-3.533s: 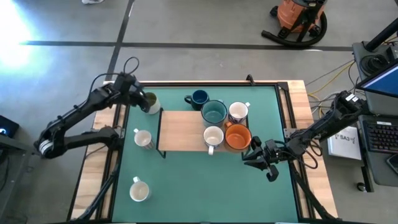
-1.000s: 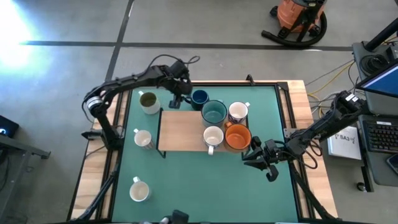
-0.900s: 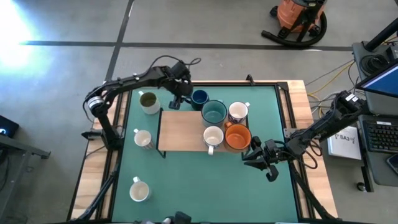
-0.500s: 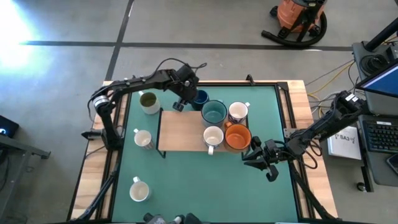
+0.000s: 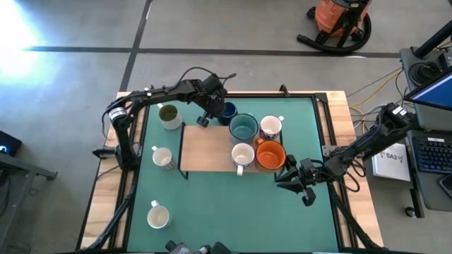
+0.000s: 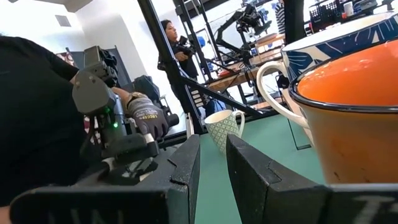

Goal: Place coffee mugs
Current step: Put the black blue mug on the shelf

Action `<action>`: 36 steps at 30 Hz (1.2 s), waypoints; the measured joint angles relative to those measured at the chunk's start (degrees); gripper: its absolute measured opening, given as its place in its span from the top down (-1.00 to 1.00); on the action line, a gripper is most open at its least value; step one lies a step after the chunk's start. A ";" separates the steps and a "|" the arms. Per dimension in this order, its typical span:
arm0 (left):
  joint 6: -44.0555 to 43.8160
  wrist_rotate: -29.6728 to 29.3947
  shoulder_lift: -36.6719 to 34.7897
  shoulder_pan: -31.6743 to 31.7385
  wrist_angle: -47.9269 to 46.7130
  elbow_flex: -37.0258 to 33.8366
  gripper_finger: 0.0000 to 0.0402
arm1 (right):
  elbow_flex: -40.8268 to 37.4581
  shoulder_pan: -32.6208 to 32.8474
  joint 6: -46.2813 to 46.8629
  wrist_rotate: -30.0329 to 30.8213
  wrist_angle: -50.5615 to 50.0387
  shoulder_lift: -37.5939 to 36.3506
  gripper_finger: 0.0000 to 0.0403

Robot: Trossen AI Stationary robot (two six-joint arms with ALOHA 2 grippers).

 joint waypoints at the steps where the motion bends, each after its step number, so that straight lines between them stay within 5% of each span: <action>1: -0.12 0.04 0.06 -0.02 0.31 0.07 0.59 | 0.00 0.00 0.01 0.00 -0.02 0.00 0.66; 11: 0.16 -0.04 0.29 -0.04 0.16 0.48 0.88 | 0.00 0.00 0.02 0.00 -0.02 0.00 0.66; 27: 0.15 0.11 0.27 -0.11 -2.76 0.14 0.88 | 0.00 0.00 0.00 0.00 -0.02 0.00 0.66; 36: 0.17 0.02 0.32 0.15 -2.80 0.26 0.72 | 0.00 0.02 0.00 0.00 -0.04 0.00 0.66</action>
